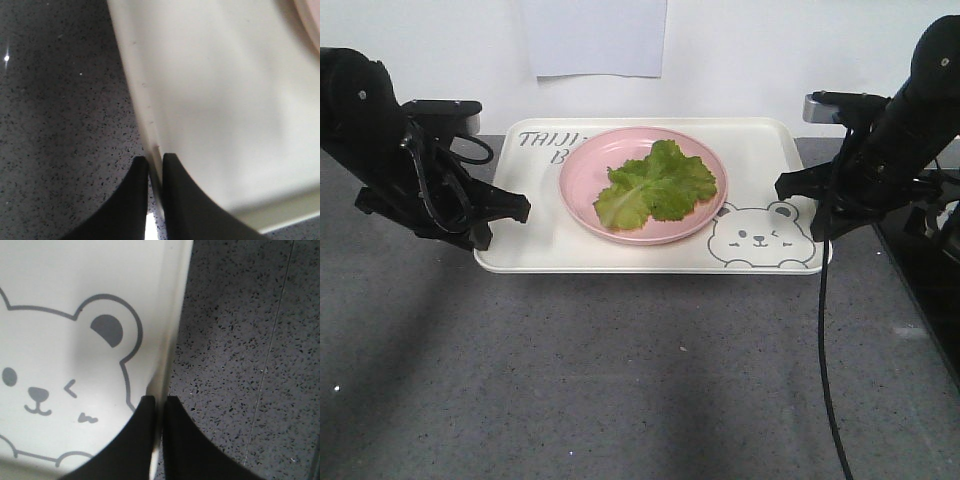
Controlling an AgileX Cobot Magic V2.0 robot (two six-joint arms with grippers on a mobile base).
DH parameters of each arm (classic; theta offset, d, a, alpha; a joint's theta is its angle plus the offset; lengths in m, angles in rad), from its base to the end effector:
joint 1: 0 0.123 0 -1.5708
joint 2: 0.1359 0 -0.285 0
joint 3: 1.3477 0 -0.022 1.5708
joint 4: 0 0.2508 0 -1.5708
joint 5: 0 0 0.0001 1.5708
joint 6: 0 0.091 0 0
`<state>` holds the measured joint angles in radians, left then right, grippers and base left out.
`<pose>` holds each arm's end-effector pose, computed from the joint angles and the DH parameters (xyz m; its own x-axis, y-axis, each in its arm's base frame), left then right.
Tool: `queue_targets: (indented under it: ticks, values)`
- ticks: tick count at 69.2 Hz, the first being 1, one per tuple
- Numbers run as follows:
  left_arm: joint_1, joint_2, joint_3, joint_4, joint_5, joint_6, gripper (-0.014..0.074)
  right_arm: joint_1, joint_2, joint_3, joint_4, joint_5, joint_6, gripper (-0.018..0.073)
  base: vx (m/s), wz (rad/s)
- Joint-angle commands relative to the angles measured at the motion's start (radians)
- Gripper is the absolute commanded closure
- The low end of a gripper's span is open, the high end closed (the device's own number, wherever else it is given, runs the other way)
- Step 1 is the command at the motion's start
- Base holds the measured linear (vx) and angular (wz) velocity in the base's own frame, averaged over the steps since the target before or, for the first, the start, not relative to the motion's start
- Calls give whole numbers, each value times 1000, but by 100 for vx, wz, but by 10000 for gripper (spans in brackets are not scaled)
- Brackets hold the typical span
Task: Transfer vegetables to tray and serve
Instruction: 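Hold the tray with both grippers as the base moves closer, then keep the tray level in both grippers over the counter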
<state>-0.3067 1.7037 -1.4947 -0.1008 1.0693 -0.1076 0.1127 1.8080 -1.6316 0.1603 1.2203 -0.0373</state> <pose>0.3417 -0.1166 0.3050 -0.9256 0.1306 -0.3554 0.1904 0.9718 -0.1389 0.3752 0.0562 0.3011 -0.9614 -0.0907 -0.2597 -0.1328 0.9798 0.1494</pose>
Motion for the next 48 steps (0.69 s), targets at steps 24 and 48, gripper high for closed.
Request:
queue_targets:
  ticks: [24, 48]
  values:
    - [-28, -57, -42, -112, -70, 33, 603, 17, -61, -35, 113, -48, -39, 564, 3, 0]
    - [-28, -57, -42, -112, -70, 33, 603, 17, -61, -35, 113, -48, -39, 564, 3, 1]
